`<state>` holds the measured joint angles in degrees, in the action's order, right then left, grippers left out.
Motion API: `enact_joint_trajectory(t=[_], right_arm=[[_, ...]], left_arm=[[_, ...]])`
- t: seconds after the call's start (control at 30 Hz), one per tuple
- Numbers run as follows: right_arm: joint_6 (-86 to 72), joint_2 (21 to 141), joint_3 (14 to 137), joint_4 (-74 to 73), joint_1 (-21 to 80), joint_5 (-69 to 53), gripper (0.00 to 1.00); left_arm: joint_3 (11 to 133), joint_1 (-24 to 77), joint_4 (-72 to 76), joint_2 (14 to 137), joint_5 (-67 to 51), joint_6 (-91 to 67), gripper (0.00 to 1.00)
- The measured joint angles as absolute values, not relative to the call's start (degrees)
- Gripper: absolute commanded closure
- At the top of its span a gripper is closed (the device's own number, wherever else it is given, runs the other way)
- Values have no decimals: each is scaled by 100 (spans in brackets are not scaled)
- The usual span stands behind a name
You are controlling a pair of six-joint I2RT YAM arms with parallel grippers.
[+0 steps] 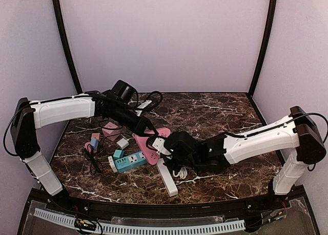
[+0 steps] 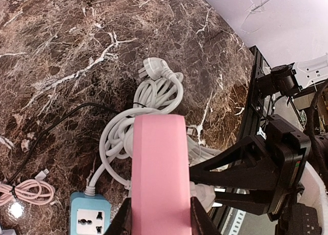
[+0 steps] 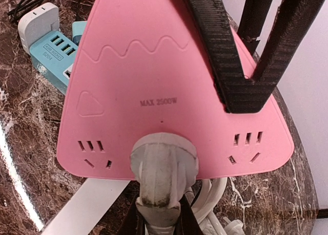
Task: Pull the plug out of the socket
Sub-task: Remove the plug from the socket.
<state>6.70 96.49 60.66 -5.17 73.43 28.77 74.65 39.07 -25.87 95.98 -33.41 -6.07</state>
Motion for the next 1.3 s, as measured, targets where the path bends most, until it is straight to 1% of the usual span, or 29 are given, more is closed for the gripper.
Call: enact_joint_trajectory(t=[0.23,0.53,0.67,1.03,1.3], right_arm=[[982,9655,6060,-368,7607,3435,100],[899,9644,6055,-268,7618,3533,100],[578,9452,5972,-246,7424,3183,100],[-484,8962,5898,-412,6611,1573,100],[-580,8715,5596,-150,6523,1179,100]], left_arm=[[7465,3785,-2683,9598,-3686,-714,99],[7465,3688,-2659,9598,-3935,-753,99],[7465,3636,-2550,9598,-4125,-762,99],[7465,3516,-2025,9620,-4451,-864,99],[7465,3555,-1990,9618,-4495,-958,99]])
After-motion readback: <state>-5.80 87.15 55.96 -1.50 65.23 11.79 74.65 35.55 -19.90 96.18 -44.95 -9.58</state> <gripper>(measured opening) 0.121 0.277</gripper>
